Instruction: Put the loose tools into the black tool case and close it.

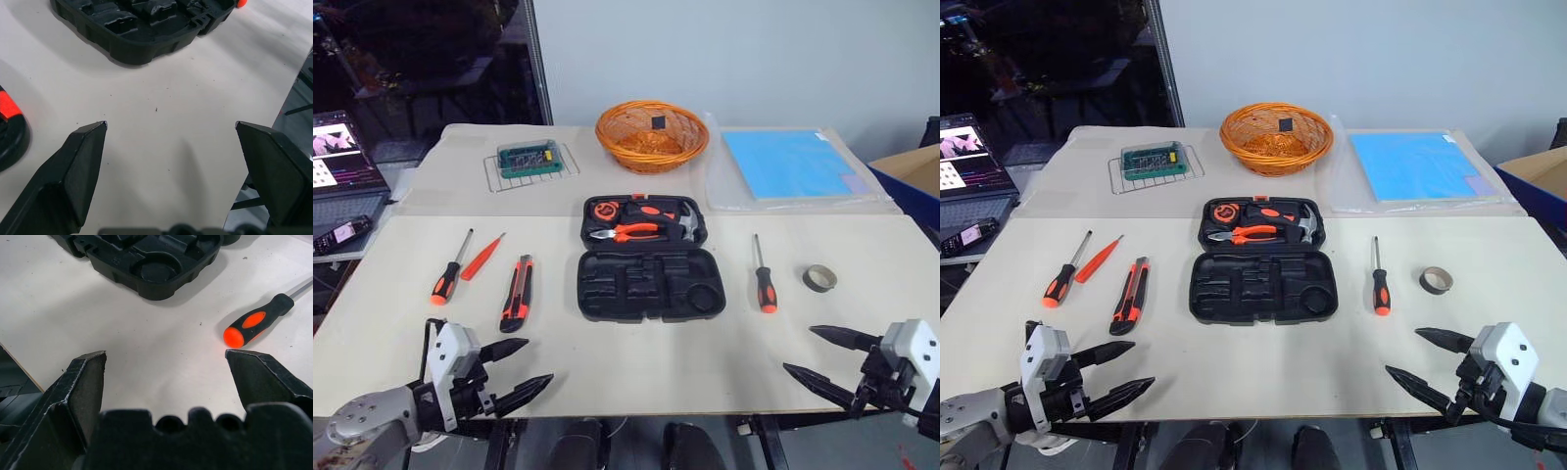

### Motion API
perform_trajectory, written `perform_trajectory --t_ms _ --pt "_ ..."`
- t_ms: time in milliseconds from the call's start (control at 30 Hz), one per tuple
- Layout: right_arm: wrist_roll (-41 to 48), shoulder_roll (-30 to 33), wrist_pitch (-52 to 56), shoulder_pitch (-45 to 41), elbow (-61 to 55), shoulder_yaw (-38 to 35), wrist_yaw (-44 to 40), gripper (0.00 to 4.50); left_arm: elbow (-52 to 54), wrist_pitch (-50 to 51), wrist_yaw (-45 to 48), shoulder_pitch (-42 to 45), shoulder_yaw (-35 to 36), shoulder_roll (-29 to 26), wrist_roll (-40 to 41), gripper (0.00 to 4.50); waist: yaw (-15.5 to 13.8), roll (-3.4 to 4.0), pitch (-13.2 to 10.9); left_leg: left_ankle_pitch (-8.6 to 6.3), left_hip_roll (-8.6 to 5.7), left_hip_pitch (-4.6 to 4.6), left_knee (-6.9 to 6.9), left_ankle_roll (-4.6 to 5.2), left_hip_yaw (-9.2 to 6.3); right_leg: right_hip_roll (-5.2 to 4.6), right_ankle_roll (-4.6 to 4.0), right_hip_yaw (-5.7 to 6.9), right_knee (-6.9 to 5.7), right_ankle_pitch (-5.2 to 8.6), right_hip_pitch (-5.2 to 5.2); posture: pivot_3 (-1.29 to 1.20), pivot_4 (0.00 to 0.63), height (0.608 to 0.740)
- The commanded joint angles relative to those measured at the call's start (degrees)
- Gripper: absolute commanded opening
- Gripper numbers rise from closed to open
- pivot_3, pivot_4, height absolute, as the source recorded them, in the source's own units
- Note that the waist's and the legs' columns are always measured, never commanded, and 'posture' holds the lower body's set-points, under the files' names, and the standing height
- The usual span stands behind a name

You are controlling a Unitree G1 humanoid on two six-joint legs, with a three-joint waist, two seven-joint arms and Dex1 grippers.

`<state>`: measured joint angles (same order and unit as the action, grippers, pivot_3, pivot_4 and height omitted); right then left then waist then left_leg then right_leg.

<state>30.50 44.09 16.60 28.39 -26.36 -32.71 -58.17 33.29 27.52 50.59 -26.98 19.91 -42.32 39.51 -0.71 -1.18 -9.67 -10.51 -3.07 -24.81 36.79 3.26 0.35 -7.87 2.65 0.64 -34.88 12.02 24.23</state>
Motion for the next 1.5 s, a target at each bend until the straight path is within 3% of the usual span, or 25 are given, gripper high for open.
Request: perform_trajectory --t_ms 33,200,267,367,467,567,767,867,967,1133,1267,1367,1400,1500 --pt "0.77 -0.22 -2.23 -1.55 0.33 -1.08 -0.59 4.47 1.28 0.74 -3.14 1.22 2.35 1.73 2.33 4.5 0.01 0.0 0.0 0.0 0.0 0.0 0.0 0.0 0.0 0.0 0.0 0.0 0.0 0.0 0.0 0.0 0.15 0.74" --pt "4.49 -2.43 -1.46 -7.4 -1.91 2.75 -0.44 4.47 -0.89 8.64 -20.49 9.59 10.42 7.18 12.23 4.5 0.0 -0.09 -0.02 0.01 0.0 0.08 0.01 0.0 -0.07 0.0 0.03 0.1 -0.07 -0.02 -0.06 0.0 0.15 0.74" --pt "6.31 -2.54 -0.51 -9.46 -3.87 4.15 -0.08 4.47 -3.59 12.04 -25.72 12.99 13.28 6.29 14.02 4.5 -0.03 -0.07 -0.02 0.01 0.0 0.18 0.0 0.01 -0.07 0.01 0.03 0.13 -0.11 -0.02 -0.08 0.0 0.15 0.74" --pt "7.68 -1.39 0.62 -12.28 -7.12 6.79 -0.15 4.47 -9.64 21.64 -33.7 17.74 15.64 -0.27 11.59 4.5 -0.04 -0.18 -0.07 0.01 -0.04 0.38 0.01 0.01 -0.07 0.17 0.05 0.25 -0.14 -0.03 -0.12 0.0 0.15 0.74" --pt "8.71 0.04 1.96 -15.04 -9.33 8.84 0.08 4.47 -16.3 25.98 -34.74 23.25 13.99 -6.99 8.25 4.5 -0.05 -0.29 -0.1 0.01 -0.07 0.45 0.01 0.01 -0.05 0.44 0.06 0.25 -0.14 -0.04 -0.12 0.0 0.15 0.74" --pt "9.86 1.08 3.14 -19.53 -10.15 10.82 0.9 4.47 -26.02 30.6 -34.8 31.84 6.56 -13.54 2.89 4.5 -0.44 -0.45 -0.15 0.0 -0.16 0.47 0.01 0.0 0.03 0.42 0.11 0.24 -0.14 -0.07 -0.1 0.0 0.15 0.74" --pt "9.47 1.95 4.06 -21.87 -10.93 11.99 1.88 4.47 -39.32 30.67 -30.07 43.75 -5.11 -15.49 -5.08 4.5 -1.3 -0.53 -0.17 -0.06 -0.16 0.43 0.0 -0.06 0.05 0.39 0.19 0.22 -0.09 -0.22 0.01 0.0 0.15 0.74" --pt "9.55 2.09 4.49 -21.96 -11.6 11.98 2.82 4.5 -42.73 29.48 -26.93 46.76 -8.58 -14.83 -7.61 3.85 -1.41 -0.58 -0.19 -0.19 -0.1 0.4 0.0 -0.13 0.06 0.36 0.03 0.18 -0.05 -0.64 0.09 0.0 0.15 0.74" --pt "9.69 2.11 4.97 -21.74 -12.32 11.61 3.76 4.5 -43.68 29.62 -25.07 47.54 -9.16 -14.58 -8.86 2.83 -1.45 -0.58 -0.19 -0.22 -0.08 0.32 -0.01 -0.16 0.05 0.31 -0.01 0.15 -0.07 -0.65 0.17 0.0 0.15 0.74" --pt "9.67 1.42 5.25 -21.13 -12.91 11.32 5.64 4.5 -41.4 23.8 -18.47 46.52 -2.89 -13.04 -6.45 1.02 -1.45 -0.59 -0.19 -0.23 -0.06 0.3 0.0 -0.16 0.05 0.21 -0.01 0.15 -0.05 -0.65 0.16 0.0 0.15 0.74" --pt "10.45 0.66 5.49 -19.9 -13.33 9.92 7.6 4.5 -33.51 21.05 -8.44 44.68 0.44 -15.57 -2.92 0.86 -1.42 -0.74 -0.21 -0.23 -0.03 0.25 0.0 -0.16 0.02 0.13 -0.02 0.15 0.02 -0.66 0.17 0.0 0.15 0.74" --pt "9.95 0.3 5.4 -18.02 -13.55 8.38 8.76 4.5 -26.97 18.23 0.46 44.74 -4.65 -18.81 -3.4 0.86 -1.65 -0.82 -0.25 -0.23 -0.05 0.12 0.0 -0.16 -0.01 0.07 -0.06 0.15 0.11 -0.66 0.19 0.0 0.15 0.74" --pt "9.71 0.24 5.32 -17.19 -13.65 7.81 9.12 4.5 -26.05 16.41 2.35 45.93 -7.56 -19.28 -5.03 0.86 -1.71 -0.76 -0.25 -0.24 -0.07 0.13 0.0 -0.15 -0.01 0.06 -0.06 0.17 0.12 -0.66 0.19 0.0 0.15 0.74" --pt "9.63 -0.79 6.25 -11.11 -15.06 2.16 11.0 4.5 -27.75 7.31 9.73 61.3 -25.81 -13.93 -16.1 0.86 -2.9 -0.59 -0.2 -0.25 -0.13 0.14 0.0 -0.12 0.04 -0.03 -0.03 0.22 0.14 -0.65 0.05 0.0 0.15 0.74"
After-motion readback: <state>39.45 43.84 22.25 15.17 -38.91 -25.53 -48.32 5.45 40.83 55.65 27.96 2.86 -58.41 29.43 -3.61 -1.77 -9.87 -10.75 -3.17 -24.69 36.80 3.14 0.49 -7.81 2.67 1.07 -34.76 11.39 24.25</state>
